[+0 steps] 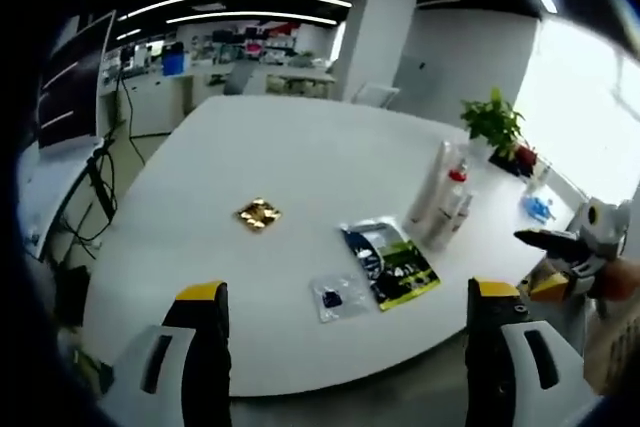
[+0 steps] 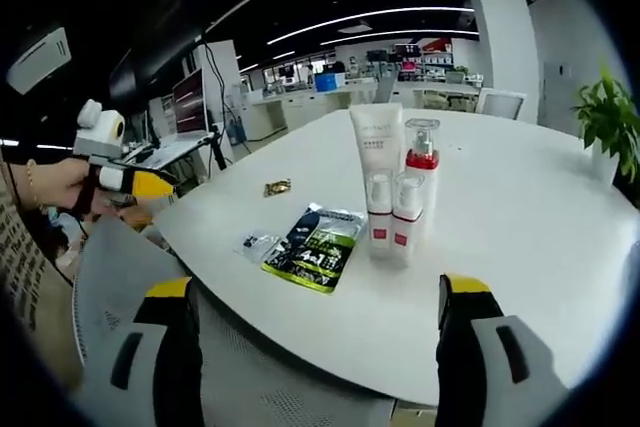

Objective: Arrange the skincare products in the storage area until every visible bottle or jar stands upright without overlapping.

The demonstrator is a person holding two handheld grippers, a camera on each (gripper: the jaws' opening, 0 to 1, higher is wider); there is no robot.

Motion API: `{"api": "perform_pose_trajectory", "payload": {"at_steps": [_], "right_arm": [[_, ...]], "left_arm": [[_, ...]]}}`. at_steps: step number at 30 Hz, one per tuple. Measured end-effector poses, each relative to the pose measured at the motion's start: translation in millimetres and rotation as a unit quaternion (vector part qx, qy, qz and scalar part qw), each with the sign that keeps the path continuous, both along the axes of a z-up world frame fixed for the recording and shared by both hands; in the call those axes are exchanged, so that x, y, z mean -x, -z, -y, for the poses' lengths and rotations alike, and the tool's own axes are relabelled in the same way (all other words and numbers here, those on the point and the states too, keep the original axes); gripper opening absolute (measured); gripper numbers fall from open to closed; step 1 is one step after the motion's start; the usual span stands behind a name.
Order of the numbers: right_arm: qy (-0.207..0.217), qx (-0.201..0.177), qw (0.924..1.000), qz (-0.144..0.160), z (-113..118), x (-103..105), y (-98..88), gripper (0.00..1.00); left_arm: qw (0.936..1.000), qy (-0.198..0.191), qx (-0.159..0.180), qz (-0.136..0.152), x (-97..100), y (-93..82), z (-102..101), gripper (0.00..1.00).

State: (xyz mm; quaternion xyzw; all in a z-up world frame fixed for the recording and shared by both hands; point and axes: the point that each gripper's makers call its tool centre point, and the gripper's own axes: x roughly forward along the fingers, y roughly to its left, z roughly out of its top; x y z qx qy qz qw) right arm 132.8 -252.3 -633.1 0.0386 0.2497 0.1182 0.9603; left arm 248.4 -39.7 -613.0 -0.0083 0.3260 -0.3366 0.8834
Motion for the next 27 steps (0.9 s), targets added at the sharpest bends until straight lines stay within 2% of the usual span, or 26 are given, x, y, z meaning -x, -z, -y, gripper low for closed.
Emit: {"api": "perform_pose_trajectory", "payload": {"at_steps": [2, 8, 13, 17, 22, 25, 27], "right_arm": [[-0.003, 0.001, 1.0, 0.0, 0, 0, 0.9, 1.0], [-0.008, 0.009, 0.9999, -0.005, -1, 0, 3.8, 1.0], [0.011, 0.0, 0.9998, -0.017, 7, -1, 8.7, 1.0], [0.025, -0.007, 0.9996, -0.014, 12, -3, 8.4, 1.0], [0.036, -0.015, 0.999, -0.02, 13, -4, 9.6, 1.0], [0.042, -0.016, 0.9986, -0.027, 16, -4, 11.4, 1.0], [0.037, 0.003, 0.9989, -0.03, 16, -4, 12.4, 1.0]], "left_arm": [[0.9999, -0.007, -0.014, -0.004, -6.1, 4.6, 0, 0.97], [0.999, -0.032, -0.023, -0.021, -24.6, 16.2, 7, 0.97], [0.9985, -0.035, -0.03, -0.029, -39.6, 25.7, 17, 0.97], [0.9968, -0.048, -0.055, -0.033, -55.1, 36.5, 17, 0.97], [0.9933, -0.079, -0.06, -0.06, -79.4, 53.8, 14, 0.97], [0.9935, -0.064, -0.074, -0.058, -88.5, 59.5, 18, 0.95], [0.9932, -0.052, -0.093, -0.046, -96.6, 62.3, 19, 0.94]]}}
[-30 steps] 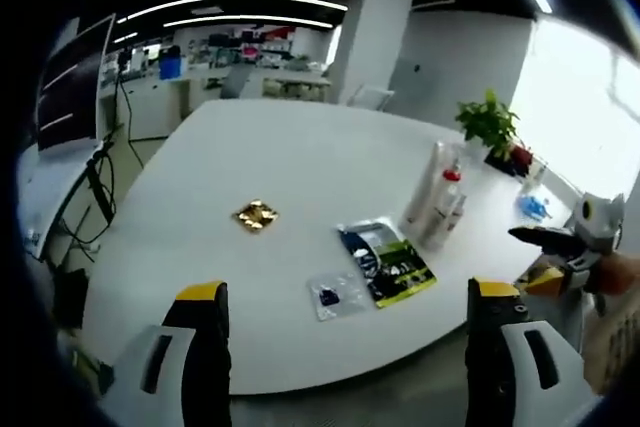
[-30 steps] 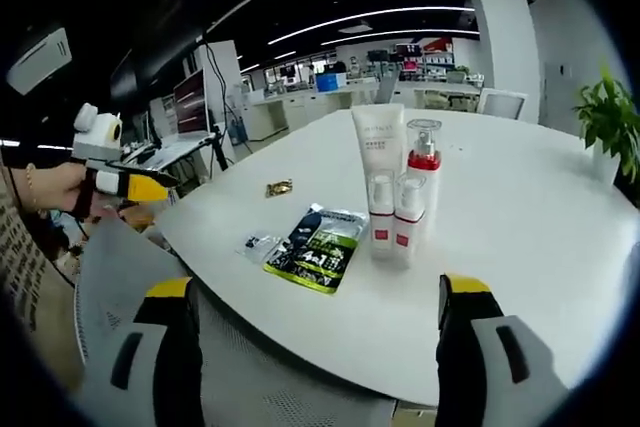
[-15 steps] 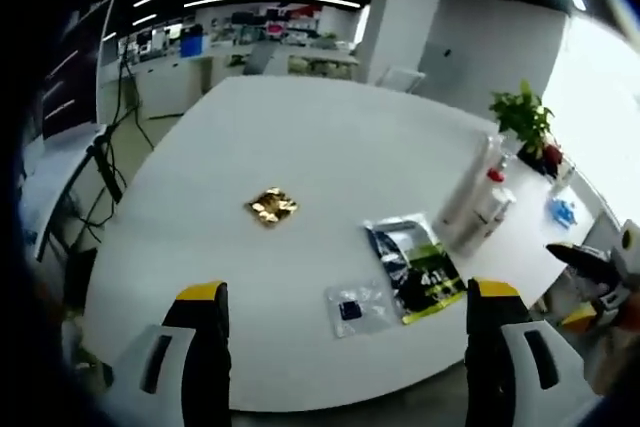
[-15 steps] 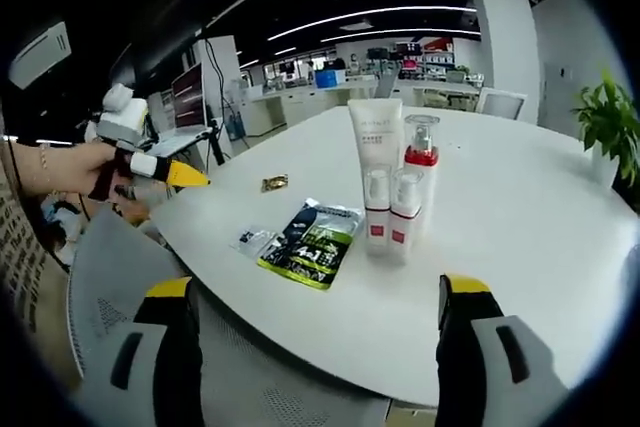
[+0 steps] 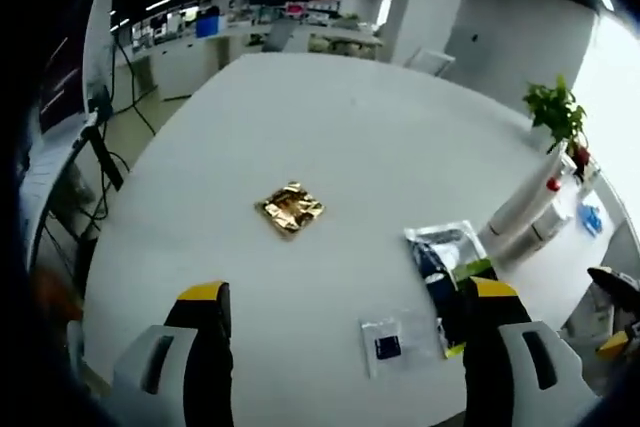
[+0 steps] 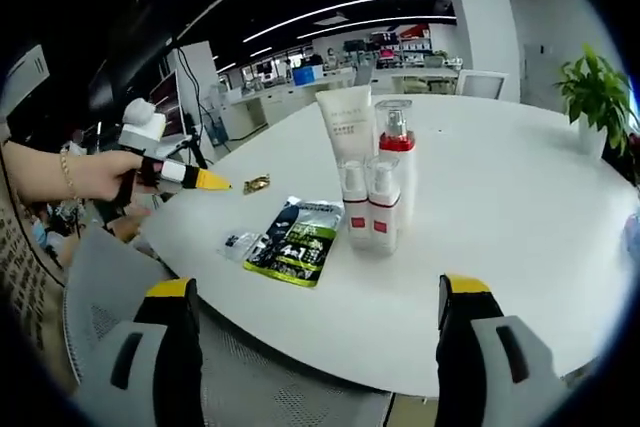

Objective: Arrange the skincare products in the storage area until every visible bottle or jar stands upright without overlapping.

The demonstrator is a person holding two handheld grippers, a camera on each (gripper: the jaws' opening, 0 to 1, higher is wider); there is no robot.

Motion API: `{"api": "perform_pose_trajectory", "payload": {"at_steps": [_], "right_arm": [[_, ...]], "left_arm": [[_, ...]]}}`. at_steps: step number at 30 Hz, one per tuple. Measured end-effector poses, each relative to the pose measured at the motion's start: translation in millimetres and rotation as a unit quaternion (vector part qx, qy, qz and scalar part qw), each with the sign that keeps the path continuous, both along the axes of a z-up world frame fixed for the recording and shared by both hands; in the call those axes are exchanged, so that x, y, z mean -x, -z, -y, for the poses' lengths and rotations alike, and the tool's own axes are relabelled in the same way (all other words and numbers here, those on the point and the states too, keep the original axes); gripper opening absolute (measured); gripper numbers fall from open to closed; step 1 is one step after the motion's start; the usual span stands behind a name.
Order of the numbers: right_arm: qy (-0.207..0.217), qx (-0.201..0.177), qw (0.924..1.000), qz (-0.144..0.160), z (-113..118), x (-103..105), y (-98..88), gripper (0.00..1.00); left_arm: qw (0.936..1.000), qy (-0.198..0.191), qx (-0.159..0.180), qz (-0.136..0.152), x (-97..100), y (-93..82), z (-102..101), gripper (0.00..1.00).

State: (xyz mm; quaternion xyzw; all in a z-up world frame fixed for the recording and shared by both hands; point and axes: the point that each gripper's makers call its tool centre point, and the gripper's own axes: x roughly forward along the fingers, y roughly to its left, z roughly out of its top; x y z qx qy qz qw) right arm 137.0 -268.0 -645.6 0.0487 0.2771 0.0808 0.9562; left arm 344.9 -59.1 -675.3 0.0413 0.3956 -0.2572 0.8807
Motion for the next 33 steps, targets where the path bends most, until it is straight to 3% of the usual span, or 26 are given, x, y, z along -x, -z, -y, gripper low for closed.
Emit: {"api": "perform_pose_trajectory", "payload": {"at_steps": [4, 18, 27, 33], "right_arm": [[-0.014, 0.022, 0.9996, -0.01, -4, 0, 3.1, 0.99], [0.013, 0.02, 0.9993, -0.028, 4, 2, 7.9, 0.96], [0.029, 0.013, 0.999, -0.032, 8, 3, 8.9, 0.94], [0.039, 0.005, 0.9987, -0.034, 10, 3, 9.6, 0.93]], "left_arm": [[0.9999, -0.003, -0.01, -0.004, -14.7, 7.8, 3, 0.95], [0.9964, -0.062, -0.042, -0.039, -58.8, 42.2, 2, 0.94], [0.9855, -0.152, -0.031, -0.068, -82.0, 60.8, -8, 0.91], [0.9672, -0.238, -0.028, -0.084, -90.9, 67.8, -15, 0.93]]}}
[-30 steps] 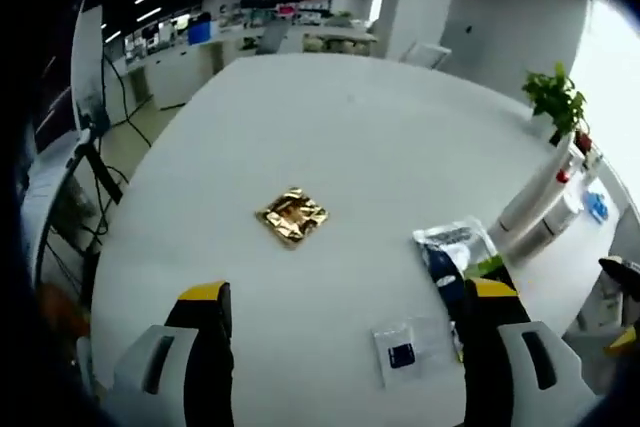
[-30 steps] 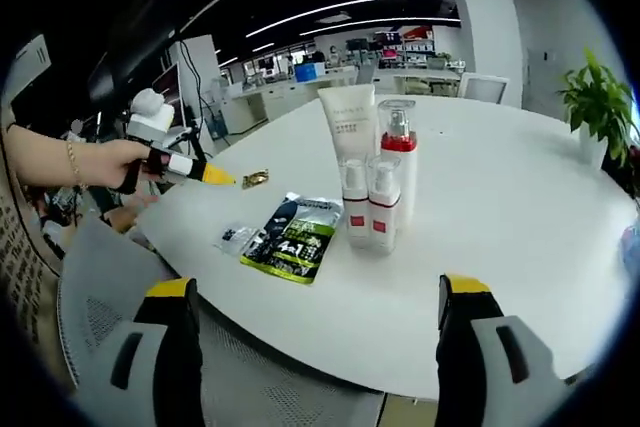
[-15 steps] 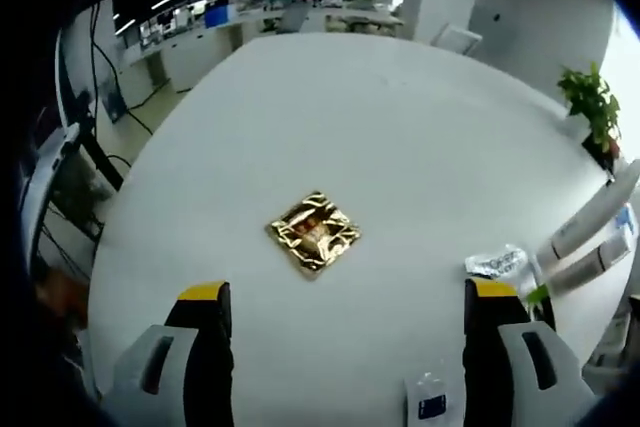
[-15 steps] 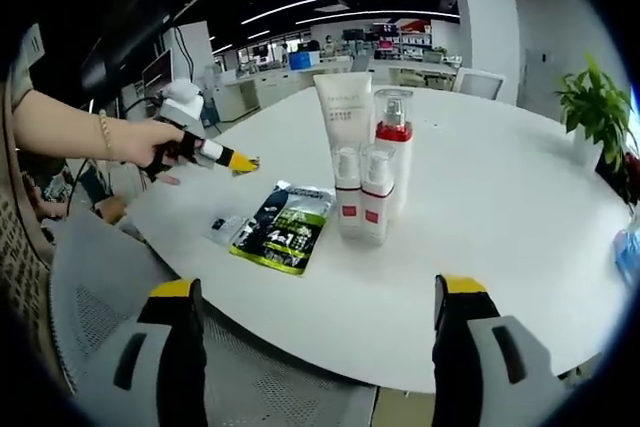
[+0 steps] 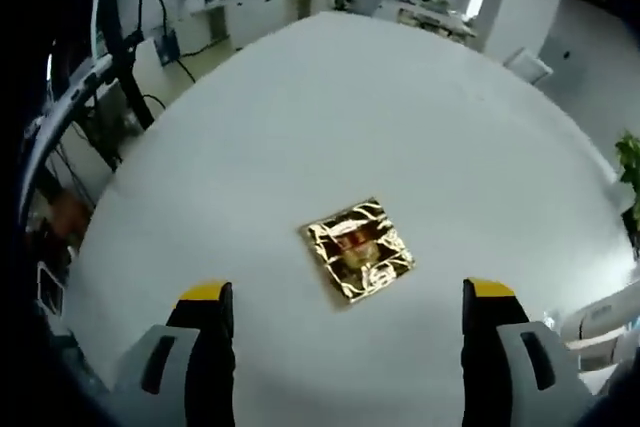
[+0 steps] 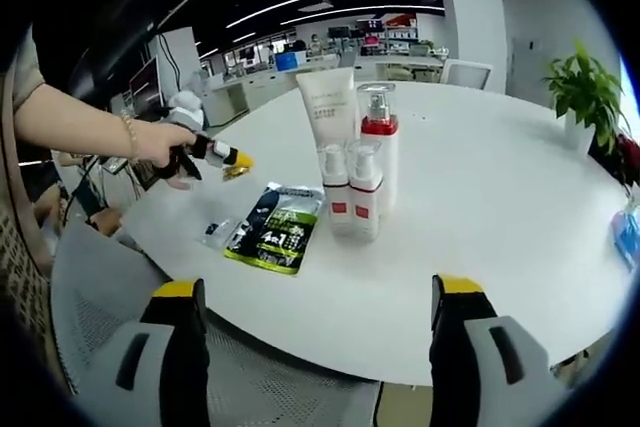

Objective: Arrange the skincare products in the storage area until every visible bottle or jar stands upright without overlapping.

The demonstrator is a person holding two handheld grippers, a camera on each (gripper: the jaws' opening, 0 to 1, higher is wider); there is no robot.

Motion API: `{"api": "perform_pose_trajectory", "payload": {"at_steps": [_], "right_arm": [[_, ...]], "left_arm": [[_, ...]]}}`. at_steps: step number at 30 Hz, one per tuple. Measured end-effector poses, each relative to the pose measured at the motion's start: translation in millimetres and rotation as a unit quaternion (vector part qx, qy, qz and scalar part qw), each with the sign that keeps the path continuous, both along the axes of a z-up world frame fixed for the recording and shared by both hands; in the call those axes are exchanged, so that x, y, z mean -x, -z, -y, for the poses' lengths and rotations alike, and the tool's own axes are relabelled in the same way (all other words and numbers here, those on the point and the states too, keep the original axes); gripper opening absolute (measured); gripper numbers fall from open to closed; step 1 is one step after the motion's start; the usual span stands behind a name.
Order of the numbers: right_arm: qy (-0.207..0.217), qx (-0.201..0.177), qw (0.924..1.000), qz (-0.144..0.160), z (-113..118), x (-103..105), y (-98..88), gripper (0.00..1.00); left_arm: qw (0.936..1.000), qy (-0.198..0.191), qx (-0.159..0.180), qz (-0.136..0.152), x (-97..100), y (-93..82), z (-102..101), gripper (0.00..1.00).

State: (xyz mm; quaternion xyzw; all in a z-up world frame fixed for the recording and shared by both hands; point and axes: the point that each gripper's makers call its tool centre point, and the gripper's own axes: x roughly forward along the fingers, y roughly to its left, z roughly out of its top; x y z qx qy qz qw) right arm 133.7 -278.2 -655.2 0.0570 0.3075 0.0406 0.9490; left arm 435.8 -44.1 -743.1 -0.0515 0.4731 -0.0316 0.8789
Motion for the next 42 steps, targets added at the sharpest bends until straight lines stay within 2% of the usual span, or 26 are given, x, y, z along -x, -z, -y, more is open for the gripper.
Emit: {"api": "perform_pose_trajectory", "payload": {"at_steps": [11, 17, 20, 21, 25, 26, 36, 42], "right_arm": [[0.011, -0.005, 0.9999, -0.004, 3, 0, 1.5, 0.92], [0.014, -0.007, 0.9999, -0.005, 4, 1, 2.2, 0.92], [0.013, -0.007, 0.9999, -0.005, 3, 0, 2.1, 0.91], [0.012, -0.008, 0.9999, -0.006, 3, 0, 2.4, 0.91], [0.014, -0.01, 0.9998, -0.005, 3, 0, 2.3, 0.9], [0.014, -0.01, 0.9998, -0.005, 3, 0, 2.2, 0.9], [0.01, -0.008, 0.9999, -0.004, 2, 0, 1.9, 0.89], [0.006, -0.006, 1.0, -0.004, 1, 0, 1.7, 0.89]], "left_arm": [[0.9993, -0.029, -0.023, 0.005, -12.7, 2.0, 12, 0.88], [0.9981, -0.014, -0.06, 0.008, -15.3, 2.1, 3, 0.78], [0.9982, -0.014, -0.057, 0.011, -14.0, 0.3, 4, 0.76], [0.9982, -0.011, -0.057, 0.014, -13.8, -0.7, 4, 0.73], [0.9976, 0.022, -0.054, 0.036, -16.1, -5.6, 8, 0.41], [0.9974, 0.026, -0.055, 0.039, -16.7, -5.7, 8, 0.38], [0.9972, 0.045, -0.046, 0.039, -15.0, -4.3, 5, 0.36], [0.9934, 0.089, -0.041, 0.059, -4.5, -10.5, 7, 0.36]]}}
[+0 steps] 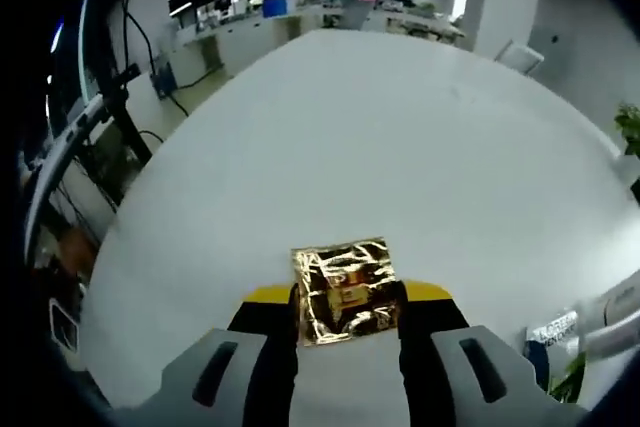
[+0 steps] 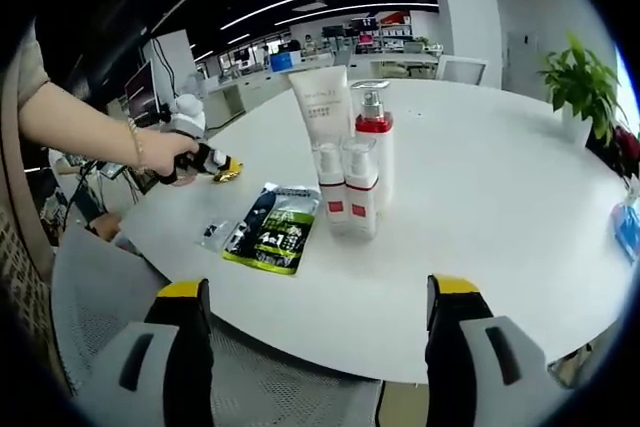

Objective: Arrange the skincare products in the storage area until every visible bottle or jar stands upright without overlapping.

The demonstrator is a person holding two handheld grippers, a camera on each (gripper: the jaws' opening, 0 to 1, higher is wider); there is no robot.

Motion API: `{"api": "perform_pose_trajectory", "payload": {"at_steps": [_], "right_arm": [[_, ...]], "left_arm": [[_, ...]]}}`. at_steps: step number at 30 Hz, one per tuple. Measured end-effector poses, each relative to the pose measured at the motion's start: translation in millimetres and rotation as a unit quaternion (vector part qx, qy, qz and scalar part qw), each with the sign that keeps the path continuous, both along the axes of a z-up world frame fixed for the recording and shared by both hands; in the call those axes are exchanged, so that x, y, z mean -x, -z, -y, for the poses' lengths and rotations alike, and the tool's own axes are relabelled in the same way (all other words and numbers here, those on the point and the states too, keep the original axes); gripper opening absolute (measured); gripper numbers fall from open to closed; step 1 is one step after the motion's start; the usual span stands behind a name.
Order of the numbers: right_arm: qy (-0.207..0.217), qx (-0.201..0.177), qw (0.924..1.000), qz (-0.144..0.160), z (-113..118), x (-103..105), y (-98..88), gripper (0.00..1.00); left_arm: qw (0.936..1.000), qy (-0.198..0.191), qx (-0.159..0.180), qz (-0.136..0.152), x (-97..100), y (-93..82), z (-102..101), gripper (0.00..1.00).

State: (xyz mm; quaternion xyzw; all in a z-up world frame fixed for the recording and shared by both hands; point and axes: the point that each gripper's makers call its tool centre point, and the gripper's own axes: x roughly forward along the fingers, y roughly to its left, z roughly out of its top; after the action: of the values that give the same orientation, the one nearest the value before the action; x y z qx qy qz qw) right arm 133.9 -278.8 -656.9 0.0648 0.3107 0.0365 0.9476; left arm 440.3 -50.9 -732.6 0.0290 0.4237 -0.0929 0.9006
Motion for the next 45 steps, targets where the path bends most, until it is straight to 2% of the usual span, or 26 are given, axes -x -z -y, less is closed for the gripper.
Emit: {"api": "perform_pose_trajectory", "payload": {"at_steps": [4, 6, 14, 22, 31, 37, 39, 42, 45], "right_arm": [[-0.01, 0.003, 0.9999, 0.0, -2, 0, 0.0, 0.89], [-0.013, 0.004, 0.9999, 0.0, -3, 0, -0.1, 0.89], [-0.017, 0.001, 0.9998, 0.005, -5, -1, -1.7, 0.89], [-0.022, -0.007, 0.9997, 0.011, -9, -1, -3.4, 0.85], [-0.029, -0.012, 0.9994, 0.014, -11, 0, -3.8, 0.85], [-0.033, -0.021, 0.9991, 0.014, -13, 0, -3.6, 0.84], [-0.034, -0.023, 0.999, 0.014, -14, 0, -3.9, 0.83], [-0.034, -0.033, 0.9987, 0.019, -17, 0, -12.0, 0.73], [-0.042, -0.024, 0.9984, 0.029, -21, -1, -23.1, 0.55]], "left_arm": [[0.9992, 0.035, -0.001, 0.017, 7.0, -8.6, 0, 0.36], [0.9985, 0.051, -0.007, 0.02, 2.8, -9.7, -2, 0.36], [0.9927, 0.11, -0.001, 0.051, 23.4, -29.8, 8, 0.35], [0.9877, 0.139, -0.002, 0.071, 42.5, -46.1, 12, 0.35], [0.9758, 0.191, -0.003, 0.106, 64.6, -72.0, 22, 0.35], [0.9684, 0.217, 0.012, 0.123, 86.1, -90.8, 32, 0.35], [0.9637, 0.23, 0.018, 0.134, 91.9, -99.6, 36, 0.35], [0.9566, 0.248, 0.036, 0.148, 101.5, -114.6, 44, 0.36], [0.9517, 0.261, 0.041, 0.157, 109.3, -125.5, 48, 0.36]]}}
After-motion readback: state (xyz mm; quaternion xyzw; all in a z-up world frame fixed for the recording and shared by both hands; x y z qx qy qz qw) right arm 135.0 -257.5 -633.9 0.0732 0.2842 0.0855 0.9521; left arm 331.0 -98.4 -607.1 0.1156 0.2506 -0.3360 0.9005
